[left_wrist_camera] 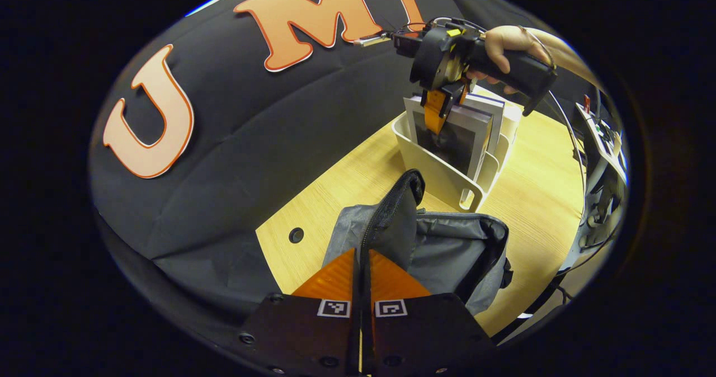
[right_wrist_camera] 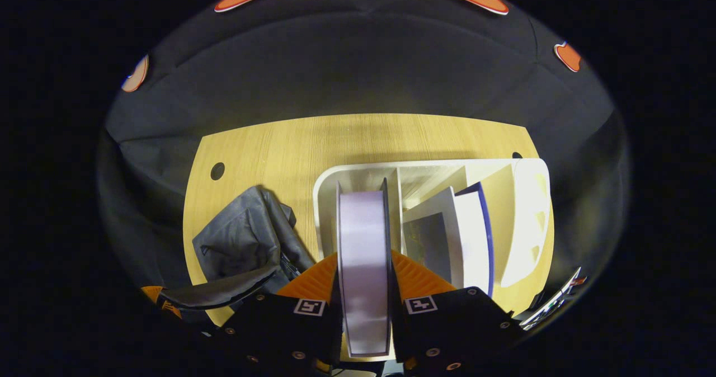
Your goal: Open the schoolbag, grab two books from the bookshelf and put them into the schoolbag.
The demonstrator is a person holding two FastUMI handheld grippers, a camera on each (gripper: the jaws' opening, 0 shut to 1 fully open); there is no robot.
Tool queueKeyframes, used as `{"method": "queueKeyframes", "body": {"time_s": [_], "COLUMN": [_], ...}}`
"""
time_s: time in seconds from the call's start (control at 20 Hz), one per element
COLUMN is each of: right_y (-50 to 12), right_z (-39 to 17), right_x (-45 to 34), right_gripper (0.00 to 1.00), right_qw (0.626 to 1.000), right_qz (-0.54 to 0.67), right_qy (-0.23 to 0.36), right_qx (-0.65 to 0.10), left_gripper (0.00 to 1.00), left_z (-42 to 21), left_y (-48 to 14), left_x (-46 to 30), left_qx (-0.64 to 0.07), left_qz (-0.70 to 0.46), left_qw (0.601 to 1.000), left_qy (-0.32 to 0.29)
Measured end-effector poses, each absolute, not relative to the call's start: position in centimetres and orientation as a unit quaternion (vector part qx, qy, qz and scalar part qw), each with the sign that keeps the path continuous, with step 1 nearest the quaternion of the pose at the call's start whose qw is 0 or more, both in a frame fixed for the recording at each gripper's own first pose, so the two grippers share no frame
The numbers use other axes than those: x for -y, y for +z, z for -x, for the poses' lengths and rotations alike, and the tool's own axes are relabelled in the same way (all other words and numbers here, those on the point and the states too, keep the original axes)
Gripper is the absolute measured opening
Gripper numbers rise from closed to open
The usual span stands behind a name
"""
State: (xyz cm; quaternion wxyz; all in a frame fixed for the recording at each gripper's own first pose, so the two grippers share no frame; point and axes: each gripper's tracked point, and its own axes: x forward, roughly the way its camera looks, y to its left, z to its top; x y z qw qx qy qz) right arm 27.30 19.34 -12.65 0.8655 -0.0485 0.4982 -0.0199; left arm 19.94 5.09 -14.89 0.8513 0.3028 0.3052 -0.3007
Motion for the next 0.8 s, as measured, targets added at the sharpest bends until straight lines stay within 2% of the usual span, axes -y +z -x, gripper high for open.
{"method": "queueKeyframes", "body": {"time_s": [0.4,0.8], "right_y": [-3.1,4.0], "right_z": [-24.3,-16.8], "right_x": [-20.3,-18.2], "right_gripper": [0.36,0.36], "right_qw": [0.901,0.934], "right_qz": [0.040,0.001], "right_qy": [-0.006,-0.010], "right_qx": [-0.432,-0.357], "left_gripper": [0.02,0.02], "left_z": [-19.4,-19.4], "left_y": [-14.7,-15.1], "left_x": [-5.1,-4.5], "left_qx": [-0.298,-0.297], "left_qz": [-0.303,-0.311], "left_qw": [0.851,0.848], "left_qy": [-0.309,-0.311]}}
